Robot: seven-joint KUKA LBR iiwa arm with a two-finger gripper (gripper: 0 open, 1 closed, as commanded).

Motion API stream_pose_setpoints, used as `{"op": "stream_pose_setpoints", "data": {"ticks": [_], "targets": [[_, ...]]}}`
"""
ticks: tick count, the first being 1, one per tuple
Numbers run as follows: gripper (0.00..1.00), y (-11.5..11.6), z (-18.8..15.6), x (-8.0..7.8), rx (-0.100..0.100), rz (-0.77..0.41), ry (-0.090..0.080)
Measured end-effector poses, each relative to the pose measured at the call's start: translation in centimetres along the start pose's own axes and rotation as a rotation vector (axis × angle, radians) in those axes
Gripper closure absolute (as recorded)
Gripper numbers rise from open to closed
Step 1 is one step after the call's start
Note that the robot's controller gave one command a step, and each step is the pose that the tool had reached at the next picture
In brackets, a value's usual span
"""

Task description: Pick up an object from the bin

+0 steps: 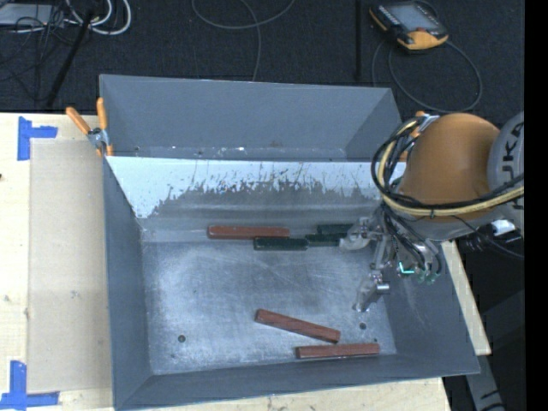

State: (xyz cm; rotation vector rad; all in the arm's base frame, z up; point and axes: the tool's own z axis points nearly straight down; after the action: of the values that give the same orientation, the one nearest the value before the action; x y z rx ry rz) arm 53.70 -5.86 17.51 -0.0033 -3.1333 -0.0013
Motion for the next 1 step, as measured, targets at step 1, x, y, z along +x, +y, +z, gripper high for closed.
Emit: {"op": "stream_pose_setpoints", "data": {"ticks": [1], "targets": [[0.0, 0.01, -0.34, -0.17, 0.001, -0.002, -0.007]]}}
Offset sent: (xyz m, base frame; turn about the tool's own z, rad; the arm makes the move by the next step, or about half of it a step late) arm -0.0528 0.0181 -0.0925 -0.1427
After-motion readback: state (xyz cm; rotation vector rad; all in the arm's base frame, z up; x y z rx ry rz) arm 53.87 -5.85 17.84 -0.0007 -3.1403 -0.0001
